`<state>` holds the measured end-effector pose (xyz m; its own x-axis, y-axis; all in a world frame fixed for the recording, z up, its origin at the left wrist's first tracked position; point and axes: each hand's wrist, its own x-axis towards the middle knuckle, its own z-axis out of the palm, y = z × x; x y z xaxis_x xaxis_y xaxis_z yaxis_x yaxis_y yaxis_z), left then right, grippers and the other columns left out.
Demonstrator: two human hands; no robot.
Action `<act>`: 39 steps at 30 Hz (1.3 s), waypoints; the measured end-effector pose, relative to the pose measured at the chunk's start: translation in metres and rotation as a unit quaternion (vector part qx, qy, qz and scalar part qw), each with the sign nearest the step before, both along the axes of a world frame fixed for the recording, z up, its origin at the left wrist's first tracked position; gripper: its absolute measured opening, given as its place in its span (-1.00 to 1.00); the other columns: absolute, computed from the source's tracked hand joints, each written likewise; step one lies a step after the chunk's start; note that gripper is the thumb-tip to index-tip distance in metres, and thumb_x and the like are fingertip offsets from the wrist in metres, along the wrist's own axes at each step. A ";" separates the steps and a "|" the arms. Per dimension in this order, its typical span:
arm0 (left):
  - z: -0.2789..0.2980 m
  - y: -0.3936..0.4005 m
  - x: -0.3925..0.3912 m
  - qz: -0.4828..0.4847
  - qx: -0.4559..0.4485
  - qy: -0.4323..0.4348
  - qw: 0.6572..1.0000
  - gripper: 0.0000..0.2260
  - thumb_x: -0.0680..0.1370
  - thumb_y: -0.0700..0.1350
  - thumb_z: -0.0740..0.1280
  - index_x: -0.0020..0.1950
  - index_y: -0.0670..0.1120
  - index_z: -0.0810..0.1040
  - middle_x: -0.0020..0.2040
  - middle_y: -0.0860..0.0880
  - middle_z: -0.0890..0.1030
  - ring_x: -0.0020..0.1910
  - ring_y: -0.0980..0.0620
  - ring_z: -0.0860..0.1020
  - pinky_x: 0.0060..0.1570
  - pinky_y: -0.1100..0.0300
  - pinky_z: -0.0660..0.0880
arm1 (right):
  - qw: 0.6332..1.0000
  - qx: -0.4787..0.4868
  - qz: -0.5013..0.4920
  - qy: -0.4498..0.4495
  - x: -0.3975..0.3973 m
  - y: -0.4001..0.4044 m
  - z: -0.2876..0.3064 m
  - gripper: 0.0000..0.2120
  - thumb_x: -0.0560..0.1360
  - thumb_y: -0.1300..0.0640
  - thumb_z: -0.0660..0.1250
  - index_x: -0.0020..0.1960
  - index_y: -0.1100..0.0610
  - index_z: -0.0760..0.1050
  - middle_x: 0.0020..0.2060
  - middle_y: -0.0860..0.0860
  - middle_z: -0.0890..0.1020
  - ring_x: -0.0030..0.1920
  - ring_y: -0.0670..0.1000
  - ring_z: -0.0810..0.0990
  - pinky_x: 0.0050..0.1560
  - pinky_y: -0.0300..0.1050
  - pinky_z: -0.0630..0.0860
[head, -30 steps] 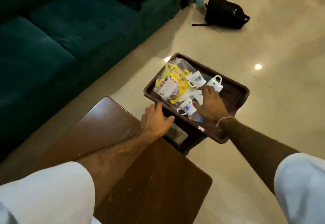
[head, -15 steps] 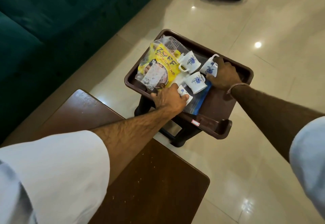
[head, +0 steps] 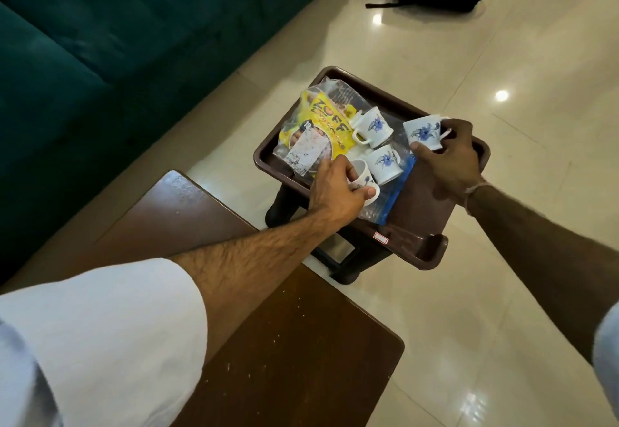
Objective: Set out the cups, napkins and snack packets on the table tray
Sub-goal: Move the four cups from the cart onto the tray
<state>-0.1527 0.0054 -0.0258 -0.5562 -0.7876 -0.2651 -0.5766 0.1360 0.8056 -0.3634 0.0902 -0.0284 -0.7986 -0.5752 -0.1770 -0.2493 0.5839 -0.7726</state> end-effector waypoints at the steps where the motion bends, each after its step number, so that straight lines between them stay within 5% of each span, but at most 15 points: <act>1: 0.005 -0.001 0.006 0.007 -0.002 0.009 1.000 -0.61 0.38 -0.02 0.57 0.00 -0.01 0.38 0.08 0.03 0.39 0.07 0.03 0.43 -0.12 0.22 0.44 | 0.999 -0.030 -0.007 -0.021 0.005 0.000 0.006 -0.35 0.37 -0.05 0.53 0.28 -0.04 0.21 0.02 -0.11 0.65 -0.08 -0.16 0.70 -0.03 -0.15 0.66; 5: 0.031 -0.007 0.044 0.040 0.003 0.047 0.998 -0.45 0.32 -0.07 0.61 0.13 0.05 0.34 0.19 0.00 0.45 0.13 0.01 0.47 0.00 0.17 0.46 | 0.987 -0.114 0.005 -0.113 0.039 -0.013 0.035 -0.27 0.36 0.11 0.58 0.29 0.01 0.13 0.05 0.03 0.64 -0.10 -0.17 0.71 -0.19 -0.29 0.61; 9: 0.054 -0.014 0.099 0.079 0.000 0.051 0.996 -0.29 0.24 -0.06 0.64 0.30 0.06 0.37 0.27 0.01 0.45 0.18 0.07 0.44 0.07 0.18 0.45 | 0.976 -0.124 0.079 -0.159 0.091 -0.039 0.064 -0.32 0.39 0.25 0.54 0.41 0.17 0.30 0.20 0.16 0.60 0.08 0.06 0.66 -0.01 -0.05 0.62; 14: 0.076 -0.015 0.185 0.149 -0.025 0.028 0.988 -0.41 0.26 -0.08 0.63 0.22 0.04 0.48 0.18 0.05 0.44 0.10 0.12 0.39 -0.03 0.34 0.36 | 0.955 -0.121 0.150 -0.225 0.173 -0.067 0.092 -0.43 0.38 0.28 0.53 0.33 0.22 0.42 0.22 0.20 0.59 0.21 0.12 0.60 0.20 0.02 0.56; 18: 0.091 -0.003 0.263 0.199 -0.045 0.012 0.979 -0.39 0.24 -0.11 0.63 0.21 0.05 0.47 0.19 0.03 0.46 0.15 0.05 0.41 0.02 0.23 0.39 | 0.938 -0.107 0.221 -0.244 0.247 -0.079 0.104 -0.47 0.34 0.31 0.55 0.26 0.26 0.44 0.20 0.18 0.62 0.16 0.00 0.63 0.09 -0.21 0.58; 22: 0.098 0.021 0.345 0.243 -0.044 -0.003 0.969 -0.36 0.27 -0.10 0.63 0.26 0.10 0.44 0.21 0.03 0.50 0.20 -0.01 0.44 0.08 0.07 0.53 | 0.909 -0.090 0.271 -0.304 0.329 -0.080 0.108 -0.28 0.27 0.33 0.57 0.35 0.21 0.35 0.26 0.12 0.58 0.30 0.14 0.56 0.31 0.14 0.50; 25: 0.098 0.048 0.406 0.278 -0.046 -0.020 0.959 -0.35 0.28 -0.13 0.62 0.30 0.09 0.45 0.21 0.01 0.53 0.20 -0.05 0.46 0.13 -0.03 0.52 | 0.880 -0.084 0.323 -0.338 0.396 -0.070 0.111 -0.16 0.19 0.30 0.59 0.37 -0.01 0.32 0.21 0.01 0.57 0.23 0.06 0.59 0.20 0.00 0.59; 31: 0.083 0.117 0.498 0.379 -0.009 -0.039 0.925 -0.35 0.30 -0.13 0.60 0.32 0.13 0.43 0.22 0.06 0.54 0.15 0.04 0.43 0.16 -0.01 0.46 | 0.849 -0.013 0.424 -0.314 0.504 -0.036 0.101 -0.24 0.10 0.08 0.67 0.20 -0.18 0.42 0.06 -0.19 0.63 0.10 -0.15 0.62 0.01 -0.30 0.58; 36: 0.062 0.176 0.558 0.391 -0.023 -0.054 0.919 -0.41 0.26 -0.15 0.60 0.25 0.01 0.51 0.19 0.01 0.57 0.16 -0.05 0.48 0.13 -0.06 0.46 | 0.820 0.052 0.493 -0.286 0.584 -0.011 0.074 -0.31 0.16 0.26 0.67 0.13 -0.08 0.38 0.08 0.01 0.61 0.14 0.02 0.60 0.09 -0.17 0.57; 39: 0.045 0.210 0.582 0.417 -0.026 -0.051 0.907 -0.47 0.32 -0.03 0.58 0.26 0.00 0.54 0.21 -0.02 0.54 0.17 0.00 0.49 0.14 0.08 0.48 | 0.788 0.067 0.545 -0.279 0.622 0.006 0.059 -0.24 0.15 0.28 0.67 0.22 -0.12 0.44 0.13 0.01 0.60 0.17 0.07 0.58 0.21 -0.01 0.57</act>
<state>0.4291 0.2154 0.0191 0.2631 -0.9362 -0.2330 -0.5677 -0.3455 0.7472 0.2589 0.0965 0.0301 0.3796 -0.8123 -0.4428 -0.3025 0.3434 -0.8892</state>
